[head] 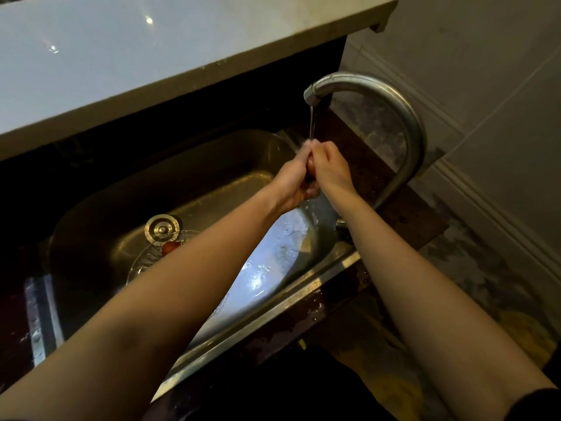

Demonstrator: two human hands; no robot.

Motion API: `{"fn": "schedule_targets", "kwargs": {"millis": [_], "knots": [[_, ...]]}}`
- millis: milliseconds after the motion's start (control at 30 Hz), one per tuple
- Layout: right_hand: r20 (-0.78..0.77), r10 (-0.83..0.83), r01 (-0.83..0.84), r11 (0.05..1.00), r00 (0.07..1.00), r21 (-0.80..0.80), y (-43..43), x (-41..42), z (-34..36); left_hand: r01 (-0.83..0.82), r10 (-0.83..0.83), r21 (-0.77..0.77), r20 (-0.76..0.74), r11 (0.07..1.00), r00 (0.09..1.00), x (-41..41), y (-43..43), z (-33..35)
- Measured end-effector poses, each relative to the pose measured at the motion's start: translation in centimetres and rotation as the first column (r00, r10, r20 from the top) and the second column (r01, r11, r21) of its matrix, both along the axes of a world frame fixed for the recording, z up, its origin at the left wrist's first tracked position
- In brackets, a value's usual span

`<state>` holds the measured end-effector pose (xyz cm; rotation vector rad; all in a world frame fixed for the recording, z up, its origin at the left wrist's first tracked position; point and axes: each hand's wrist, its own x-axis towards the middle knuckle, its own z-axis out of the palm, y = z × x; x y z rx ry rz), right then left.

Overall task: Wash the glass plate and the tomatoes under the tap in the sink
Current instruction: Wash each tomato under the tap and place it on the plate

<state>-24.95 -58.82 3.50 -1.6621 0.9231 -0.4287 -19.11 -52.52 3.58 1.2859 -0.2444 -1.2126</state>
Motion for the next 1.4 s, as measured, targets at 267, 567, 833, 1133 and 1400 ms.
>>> {"fn": "schedule_targets", "kwargs": {"millis": [267,567,833,1133,1400], "knots": [[0.073,0.073,-0.070,0.996,0.995,-0.046,0.6,0.6,1.1,0.002,-0.002,-0.021,0.013,1.000,1.000,1.3,-0.5,2.1],[0.051,0.172,-0.160,0.969,0.984,-0.190,0.2,0.5,1.6,-0.209,0.209,-0.019,0.009,0.978,0.978,0.7,-1.5,2.8],[0.138,-0.226,0.150,0.895,0.964,0.419,-0.4,1.5,3.2,-0.170,0.105,0.129,0.404,0.977,0.909,-0.3,-1.2,4.3],[-0.084,-0.156,0.176,0.896,0.984,0.408,0.1,1.9,3.9,-0.113,0.064,-0.037,0.966,0.993,0.252,1.1,0.4,3.2],[-0.167,0.070,-0.094,0.986,0.983,-0.138,0.2,1.1,4.0,-0.082,0.013,0.070,0.678,0.994,0.735,1.8,0.1,2.9]]}}
